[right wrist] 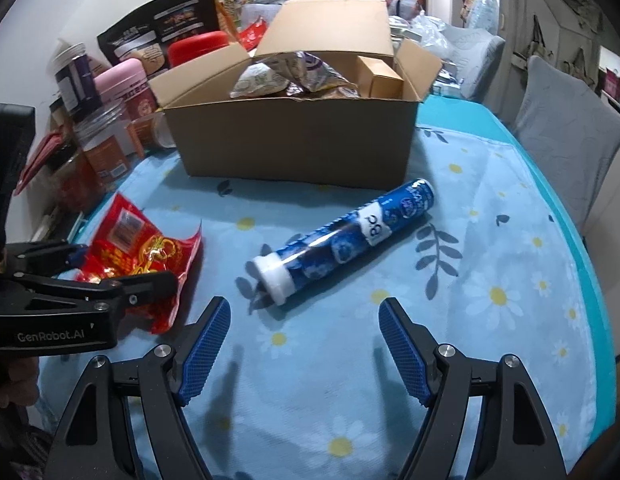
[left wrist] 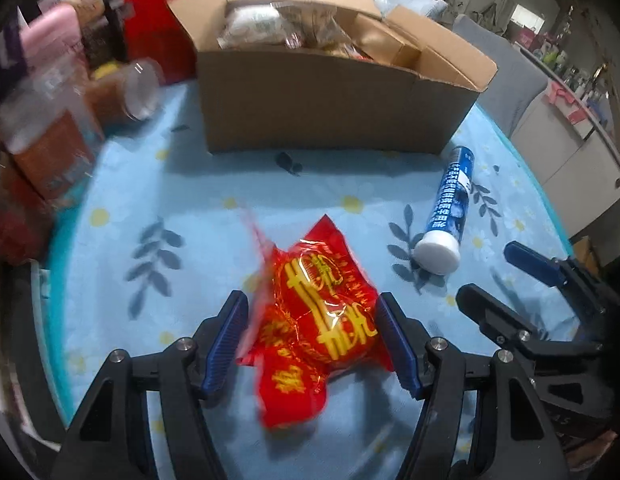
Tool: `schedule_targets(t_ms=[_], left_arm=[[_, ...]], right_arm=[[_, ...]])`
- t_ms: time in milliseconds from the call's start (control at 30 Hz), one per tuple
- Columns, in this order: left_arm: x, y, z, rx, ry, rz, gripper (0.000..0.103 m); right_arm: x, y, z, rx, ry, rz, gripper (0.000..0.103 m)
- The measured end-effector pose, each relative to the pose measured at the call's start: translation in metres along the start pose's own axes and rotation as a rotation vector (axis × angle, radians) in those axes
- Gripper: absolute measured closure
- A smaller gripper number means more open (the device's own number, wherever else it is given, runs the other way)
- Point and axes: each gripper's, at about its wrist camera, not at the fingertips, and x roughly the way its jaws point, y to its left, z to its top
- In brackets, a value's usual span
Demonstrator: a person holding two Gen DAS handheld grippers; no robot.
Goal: Organize snacks
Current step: 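Grasp the red candy bag with the left tool while the right tool grasps the blue-white tube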
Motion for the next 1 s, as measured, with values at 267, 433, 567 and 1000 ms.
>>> schedule_targets(t_ms=[267,433,567,1000], left_arm=[[0.013,-0.016,-0.001,0.071,-0.038,0.088,0.035],[0.011,-0.019,-0.004,0.103,-0.056,0.098,0.059],[0.009,-0.001,0.004,0.084,-0.056,0.071,0.065],[-0.003,0.027,-0.002,0.094,-0.109,0.152,0.065]], right_arm=[[0.010,-0.020,0.008,0.076,0.010,-0.020,0.026],[0.015,-0.026,0.021,0.109,0.000,-0.021,0.025],[0.025,-0.028,0.034,0.141,0.001,-0.031,0.025],[0.055,-0.025,0.035,0.121,0.052,-0.160,0.048]])
